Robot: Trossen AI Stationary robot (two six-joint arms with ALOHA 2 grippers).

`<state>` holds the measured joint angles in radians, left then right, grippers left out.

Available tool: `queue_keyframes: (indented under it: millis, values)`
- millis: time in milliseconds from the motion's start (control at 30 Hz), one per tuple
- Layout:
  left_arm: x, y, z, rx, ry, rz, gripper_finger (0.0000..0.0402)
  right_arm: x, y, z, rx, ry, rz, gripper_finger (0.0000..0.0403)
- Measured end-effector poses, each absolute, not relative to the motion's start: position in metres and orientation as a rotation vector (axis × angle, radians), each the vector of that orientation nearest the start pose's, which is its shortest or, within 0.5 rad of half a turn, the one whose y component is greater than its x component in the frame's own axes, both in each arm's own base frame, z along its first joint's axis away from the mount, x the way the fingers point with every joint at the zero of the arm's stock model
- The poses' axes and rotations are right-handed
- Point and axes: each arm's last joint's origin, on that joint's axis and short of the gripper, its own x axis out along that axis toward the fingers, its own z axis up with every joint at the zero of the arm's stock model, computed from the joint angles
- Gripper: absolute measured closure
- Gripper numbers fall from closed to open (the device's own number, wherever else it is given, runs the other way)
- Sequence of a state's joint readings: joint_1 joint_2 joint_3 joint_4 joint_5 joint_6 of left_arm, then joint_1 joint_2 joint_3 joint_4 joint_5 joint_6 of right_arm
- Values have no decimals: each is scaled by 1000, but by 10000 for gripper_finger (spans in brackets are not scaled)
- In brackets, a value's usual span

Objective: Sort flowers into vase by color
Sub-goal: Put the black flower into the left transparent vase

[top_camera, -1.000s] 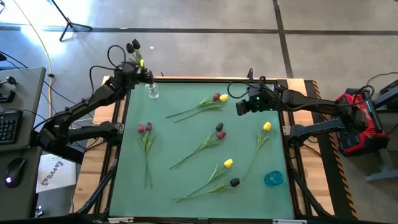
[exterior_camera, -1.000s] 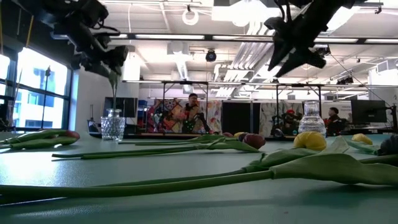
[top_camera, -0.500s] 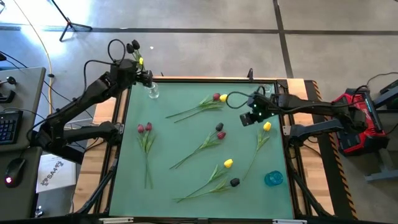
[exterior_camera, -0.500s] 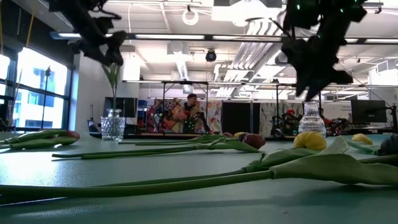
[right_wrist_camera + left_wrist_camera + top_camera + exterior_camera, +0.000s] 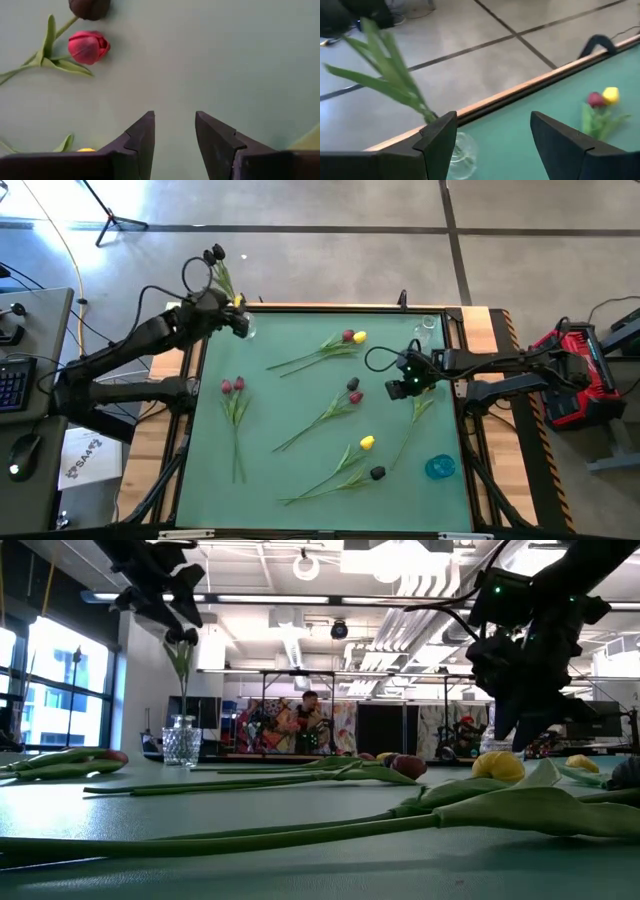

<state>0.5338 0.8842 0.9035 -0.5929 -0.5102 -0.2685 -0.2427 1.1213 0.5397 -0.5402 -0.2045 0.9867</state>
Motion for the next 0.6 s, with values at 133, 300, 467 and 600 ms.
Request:
queue_keyframes:
  millis: [133,300,467,600]
  values:
    - [156,89,321,-267,433,1036,161,182,-34,170,1115,1011,-555,273]
    - [181,72,310,-312,466,925,171,185,-30,171,1082,990,-545,273]
    - [209,52,293,-336,549,777,185,188,-26,172,1067,981,-516,273]
    - [228,38,279,-354,588,728,190,188,-22,172,1048,992,-493,273]
